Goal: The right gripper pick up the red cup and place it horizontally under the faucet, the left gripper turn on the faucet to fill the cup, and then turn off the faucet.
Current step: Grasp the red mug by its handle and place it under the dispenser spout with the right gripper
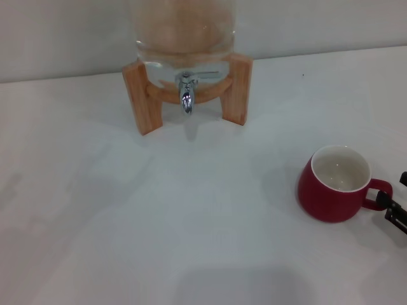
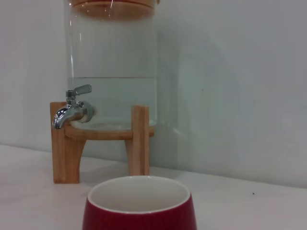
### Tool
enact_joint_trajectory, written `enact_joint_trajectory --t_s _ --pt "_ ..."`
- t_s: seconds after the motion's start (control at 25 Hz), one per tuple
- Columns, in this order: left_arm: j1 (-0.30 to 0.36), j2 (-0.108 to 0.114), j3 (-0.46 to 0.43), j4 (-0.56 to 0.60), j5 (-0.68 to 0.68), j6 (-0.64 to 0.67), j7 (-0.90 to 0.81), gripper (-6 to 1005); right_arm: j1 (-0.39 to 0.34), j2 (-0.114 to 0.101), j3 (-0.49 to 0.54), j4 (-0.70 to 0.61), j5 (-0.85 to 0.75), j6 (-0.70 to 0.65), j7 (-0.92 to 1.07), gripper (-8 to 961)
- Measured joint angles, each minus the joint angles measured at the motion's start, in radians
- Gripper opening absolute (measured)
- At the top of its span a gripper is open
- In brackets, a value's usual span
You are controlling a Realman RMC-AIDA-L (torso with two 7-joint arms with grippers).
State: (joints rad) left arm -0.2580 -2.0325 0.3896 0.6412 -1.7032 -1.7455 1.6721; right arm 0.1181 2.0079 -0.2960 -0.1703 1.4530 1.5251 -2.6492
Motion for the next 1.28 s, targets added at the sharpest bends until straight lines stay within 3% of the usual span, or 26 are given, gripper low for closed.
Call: enact_joint_trajectory --t_s 1.28 --pt "0.002 0.0 0.0 0.0 -0.004 -0.015 0.0 875 0.008 0.0 -0.004 0.009 0.013 0.004 0.005 558"
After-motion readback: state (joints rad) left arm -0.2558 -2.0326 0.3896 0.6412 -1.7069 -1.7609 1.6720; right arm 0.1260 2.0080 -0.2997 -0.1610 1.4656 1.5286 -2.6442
